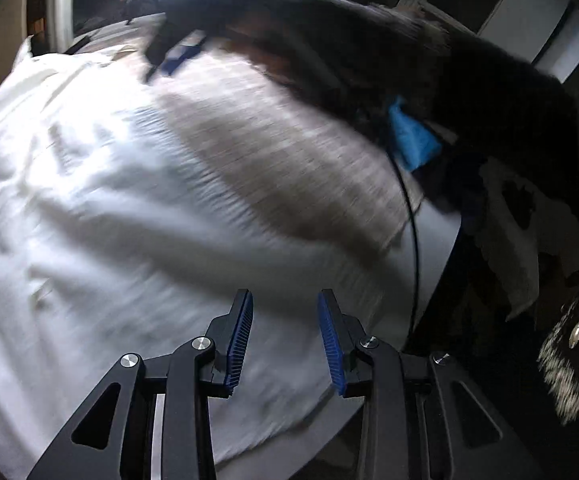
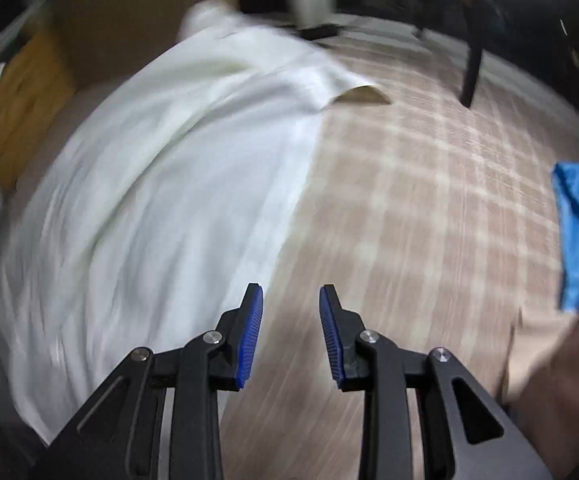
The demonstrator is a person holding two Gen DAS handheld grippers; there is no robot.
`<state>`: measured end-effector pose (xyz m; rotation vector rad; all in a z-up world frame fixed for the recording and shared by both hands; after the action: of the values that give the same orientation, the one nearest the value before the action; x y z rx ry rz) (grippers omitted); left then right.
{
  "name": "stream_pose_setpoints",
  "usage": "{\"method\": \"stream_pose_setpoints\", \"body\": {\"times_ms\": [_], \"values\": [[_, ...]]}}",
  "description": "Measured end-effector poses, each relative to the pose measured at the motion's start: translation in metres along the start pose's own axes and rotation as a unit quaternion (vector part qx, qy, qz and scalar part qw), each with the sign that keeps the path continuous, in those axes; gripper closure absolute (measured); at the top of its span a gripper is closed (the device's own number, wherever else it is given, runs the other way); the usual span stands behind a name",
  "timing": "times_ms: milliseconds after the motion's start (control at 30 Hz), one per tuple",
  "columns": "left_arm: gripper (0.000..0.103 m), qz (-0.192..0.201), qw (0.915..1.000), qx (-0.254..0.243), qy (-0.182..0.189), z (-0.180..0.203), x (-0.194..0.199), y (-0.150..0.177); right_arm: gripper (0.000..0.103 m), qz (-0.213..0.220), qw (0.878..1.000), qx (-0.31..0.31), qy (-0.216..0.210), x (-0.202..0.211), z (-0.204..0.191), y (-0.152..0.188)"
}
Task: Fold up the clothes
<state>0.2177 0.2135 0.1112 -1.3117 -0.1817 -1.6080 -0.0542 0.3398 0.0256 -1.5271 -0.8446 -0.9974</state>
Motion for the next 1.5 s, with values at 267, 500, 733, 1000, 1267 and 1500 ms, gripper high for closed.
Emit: {"method": "stream_pose_setpoints", "body": {"times_ms": [267,500,733,1000,1267,1500], "values": [[0.071,-0.033,0.9966,0.064,-0.041,0.000,-0.041,0.002,0.066,0.011,0.999,0.002,-0.037,-0.052,0.011,-0.092],[0.067,-0.023,0.9916,0.115,-0.055,-0.008,-0.031,0.019,0.064,0.043,0.997,0.046,-0.033,-0.078,-0.006,-0.114],[0.062,-0.028,0.9922,0.111,-0.050,-0.005,-0.030,0.017,0.097,0.070,0.989,0.129,-0.032,-0.066,-0.020,-0.119],[0.058,-0.043,0.9933,0.103,-0.030,0.001,-0.035,0.016,0.091,0.051,0.965,0.234,0.110,-0.077,-0.036,-0.107],[0.058,0.003,0.9830,0.164,-0.083,-0.029,0.045,0.046,0.071,0.086,0.979,0.170,0.068,0.002,-0.026,-0.089],[0.055,0.026,0.9355,0.242,-0.256,-0.130,0.156,0.126,0.069,0.064,0.990,0.108,-0.061,0.067,-0.046,-0.018]]}}
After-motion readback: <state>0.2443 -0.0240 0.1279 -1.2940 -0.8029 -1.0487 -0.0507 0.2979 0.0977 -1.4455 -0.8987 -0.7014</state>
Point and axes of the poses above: each gripper's, at about its wrist camera, not at the fingertips, and x roughly against the way its jaws point, z to its right, y to its underside, the point moved 3 cm from there along -x, roughly the way its jaws point, and after that the axes turned 7 degrees about y, right-handed, at the moved point
